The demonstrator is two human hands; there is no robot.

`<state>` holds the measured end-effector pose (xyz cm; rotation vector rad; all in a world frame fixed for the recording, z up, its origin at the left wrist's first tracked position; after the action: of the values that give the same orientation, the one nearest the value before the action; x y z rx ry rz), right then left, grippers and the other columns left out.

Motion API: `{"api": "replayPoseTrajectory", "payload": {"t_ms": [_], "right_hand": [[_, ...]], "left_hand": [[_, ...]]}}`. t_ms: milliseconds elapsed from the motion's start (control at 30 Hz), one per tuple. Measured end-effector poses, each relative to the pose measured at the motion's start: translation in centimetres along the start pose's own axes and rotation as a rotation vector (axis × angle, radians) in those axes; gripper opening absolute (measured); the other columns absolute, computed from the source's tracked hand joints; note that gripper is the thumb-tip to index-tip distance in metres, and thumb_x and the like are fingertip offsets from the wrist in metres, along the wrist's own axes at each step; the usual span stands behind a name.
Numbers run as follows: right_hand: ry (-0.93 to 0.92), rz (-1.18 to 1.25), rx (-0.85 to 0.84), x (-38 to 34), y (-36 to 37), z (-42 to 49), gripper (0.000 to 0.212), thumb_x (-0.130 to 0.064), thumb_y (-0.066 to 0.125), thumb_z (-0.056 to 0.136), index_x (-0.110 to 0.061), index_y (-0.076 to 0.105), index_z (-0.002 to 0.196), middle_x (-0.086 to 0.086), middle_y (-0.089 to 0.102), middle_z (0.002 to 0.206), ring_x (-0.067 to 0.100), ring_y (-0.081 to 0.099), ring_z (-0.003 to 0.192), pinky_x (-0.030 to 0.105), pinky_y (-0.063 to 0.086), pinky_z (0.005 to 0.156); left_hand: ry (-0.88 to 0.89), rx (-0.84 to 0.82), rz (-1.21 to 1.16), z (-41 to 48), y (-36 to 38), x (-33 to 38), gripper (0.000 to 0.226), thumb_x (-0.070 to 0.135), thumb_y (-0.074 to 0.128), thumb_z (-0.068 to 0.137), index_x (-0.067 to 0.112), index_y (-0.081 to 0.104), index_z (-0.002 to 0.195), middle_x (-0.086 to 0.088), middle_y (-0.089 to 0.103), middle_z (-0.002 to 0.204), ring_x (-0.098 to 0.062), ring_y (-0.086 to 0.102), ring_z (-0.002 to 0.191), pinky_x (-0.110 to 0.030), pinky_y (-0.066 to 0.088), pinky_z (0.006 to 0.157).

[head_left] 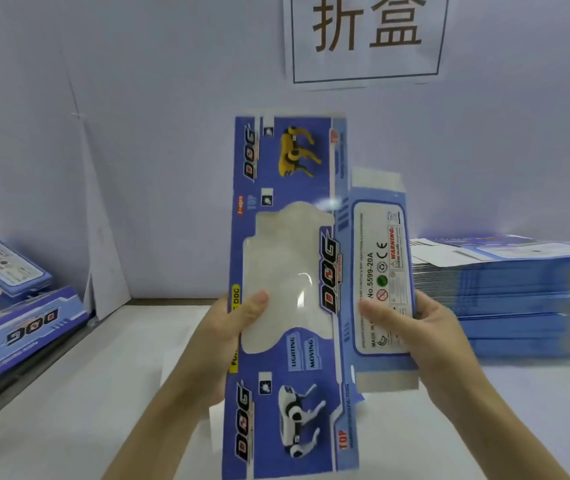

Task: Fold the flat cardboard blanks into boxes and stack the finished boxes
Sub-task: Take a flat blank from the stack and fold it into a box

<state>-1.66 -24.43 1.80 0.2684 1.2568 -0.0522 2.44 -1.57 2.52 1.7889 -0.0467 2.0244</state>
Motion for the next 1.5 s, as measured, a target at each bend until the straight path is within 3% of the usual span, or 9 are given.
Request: {"api": "replayPoseTrajectory", "payload": {"t_ms": [333,600,1000,1100,1200,1300,1367,1433,1500], "right_hand": [[0.092,0.013,-0.060,-1.2,-0.6,-0.1,0.049,-0.044,0.075,0.059,-0.016,0.074,0.099,0.014,0.076,0.092,0.034,0.074,0.079,0.040,0.060,0.059],[0.032,-0.054,-0.069,-1.7,-0.4,-0.5,0.021,-0.035,0.076,0.062,-0.024,0.078,0.079,0.012,0.076,0.081,0.027,0.074,0.067,0.030,0.056,0.050],[0.063,-0.029,-0.092,-0.9,1.0,-0.9,0.027,-0.039,0.074,0.066,-0.023,0.076,0.088,0.008,0.077,0.085,0.025,0.075,0.069,0.028,0.056,0.050],[0.026,-0.013,-0.094,-0.4,1.0,-0.4,0.020,-0.041,0.059,0.089,-0.033,0.071,0.104,0.004,0.076,0.097,0.023,0.075,0.081,0.030,0.059,0.057],[-0.173,-0.402,-0.084,0.0,-0.7,0.3,0.065,-0.008,0.052,0.100,-0.052,0.031,0.142,-0.008,0.057,0.139,0.010,0.061,0.117,0.032,0.055,0.086],[-0.512,-1.039,-0.250,0.1,-1.3,0.4,0.114,-0.014,0.073,0.083,-0.065,-0.011,0.142,-0.024,-0.005,0.161,-0.003,0.004,0.148,0.031,0.021,0.118],[-0.679,-1.153,-0.345,0.4,-0.4,0.0,0.114,-0.037,0.074,0.074,-0.050,-0.010,0.150,-0.018,-0.014,0.162,0.003,-0.006,0.150,0.038,0.016,0.118],[-0.759,-1.186,-0.385,0.8,0.7,-0.5,0.113,-0.049,0.068,0.069,-0.041,-0.005,0.154,-0.011,-0.011,0.164,0.008,-0.008,0.151,0.045,0.011,0.118],[-0.763,-1.164,-0.407,1.1,1.4,-0.9,0.112,-0.043,0.074,0.070,-0.043,-0.001,0.153,-0.014,-0.005,0.164,0.010,-0.005,0.151,0.050,0.012,0.120]], "left_hand": [[-0.034,-0.100,0.130,-0.2,0.6,0.1,0.052,0.034,0.086,0.069,0.012,0.065,0.110,-0.017,0.073,0.101,-0.036,0.072,0.086,-0.037,0.060,0.063],[0.009,0.007,0.114,-0.1,1.3,-0.4,0.049,0.034,0.071,0.063,0.019,0.059,0.108,-0.006,0.076,0.092,-0.028,0.074,0.079,-0.032,0.059,0.056],[-0.079,-0.026,0.121,0.5,-0.6,0.0,0.054,0.037,0.080,0.069,0.014,0.062,0.115,-0.013,0.074,0.102,-0.035,0.072,0.088,-0.038,0.060,0.064],[-0.196,-0.113,0.116,0.5,-2.9,1.0,0.046,0.040,0.077,0.072,0.017,0.071,0.112,-0.015,0.071,0.111,-0.035,0.069,0.099,-0.037,0.059,0.074],[-0.352,-0.172,0.078,0.2,-4.5,1.8,0.035,0.040,0.071,0.076,0.016,0.077,0.100,-0.013,0.072,0.108,-0.027,0.071,0.095,-0.031,0.058,0.072],[-0.234,-0.041,0.256,0.0,-5.3,2.2,0.024,0.025,0.060,0.090,0.015,0.076,0.106,-0.006,0.068,0.120,-0.007,0.066,0.100,-0.017,0.049,0.075],[-0.100,-0.043,0.340,-1.1,-5.3,1.9,0.086,0.045,0.081,0.069,0.008,0.046,0.139,0.000,0.049,0.139,-0.010,0.053,0.112,-0.022,0.039,0.085],[-0.179,-0.094,0.406,-1.0,-5.1,1.0,0.125,0.085,0.071,0.029,0.012,0.059,0.130,0.005,0.066,0.099,-0.013,0.060,0.079,-0.034,0.041,0.059],[-0.326,-0.148,0.096,-0.8,-3.9,0.9,0.079,0.086,0.050,0.057,0.019,0.078,0.088,-0.002,0.064,0.067,-0.019,0.062,0.060,-0.020,0.029,0.040]]}}
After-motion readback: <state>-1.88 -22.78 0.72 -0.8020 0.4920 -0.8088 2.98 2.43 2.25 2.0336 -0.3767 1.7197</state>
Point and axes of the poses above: each hand's wrist, its own z-axis towards the middle knuckle, its own y-axis out of the palm, x = y × z, the point moved 1 cm from there along z, towards the middle knuckle
